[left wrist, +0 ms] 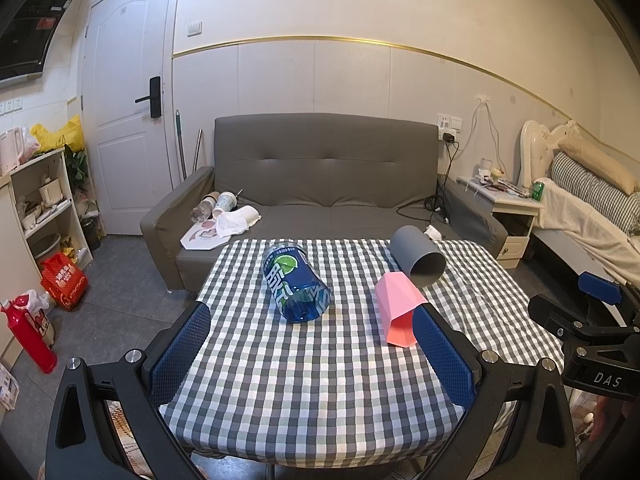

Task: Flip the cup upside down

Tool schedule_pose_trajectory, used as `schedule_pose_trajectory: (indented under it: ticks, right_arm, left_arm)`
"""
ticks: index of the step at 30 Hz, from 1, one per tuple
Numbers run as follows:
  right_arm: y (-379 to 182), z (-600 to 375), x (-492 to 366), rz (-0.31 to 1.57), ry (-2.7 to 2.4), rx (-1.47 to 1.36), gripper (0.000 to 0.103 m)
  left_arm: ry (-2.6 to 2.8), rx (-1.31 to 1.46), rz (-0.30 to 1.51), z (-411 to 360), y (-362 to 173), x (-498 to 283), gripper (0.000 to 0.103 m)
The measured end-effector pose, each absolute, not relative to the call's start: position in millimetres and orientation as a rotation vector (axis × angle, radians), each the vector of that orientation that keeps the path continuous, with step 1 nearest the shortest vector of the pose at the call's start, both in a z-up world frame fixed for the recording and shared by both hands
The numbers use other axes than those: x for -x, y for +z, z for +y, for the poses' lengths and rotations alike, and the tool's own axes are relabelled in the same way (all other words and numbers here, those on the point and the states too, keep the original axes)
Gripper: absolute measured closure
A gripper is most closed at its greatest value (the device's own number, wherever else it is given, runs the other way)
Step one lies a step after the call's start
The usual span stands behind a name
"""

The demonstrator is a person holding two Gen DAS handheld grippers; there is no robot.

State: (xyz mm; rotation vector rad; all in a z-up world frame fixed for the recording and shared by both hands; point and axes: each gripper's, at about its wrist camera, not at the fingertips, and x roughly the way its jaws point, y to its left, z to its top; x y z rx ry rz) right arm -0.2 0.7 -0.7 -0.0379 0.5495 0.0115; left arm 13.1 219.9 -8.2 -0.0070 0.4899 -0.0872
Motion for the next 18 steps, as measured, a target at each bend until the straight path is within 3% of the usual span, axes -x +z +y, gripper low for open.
schedule_pose_trajectory:
  ticks: [18]
  right_arm:
    - [-2.0,0.8,0.1,0.553,0.011,0.038,0.0]
  left_arm:
    - [-0.088,0.009,0.493,221.2,-9.5,-12.2,0.0]
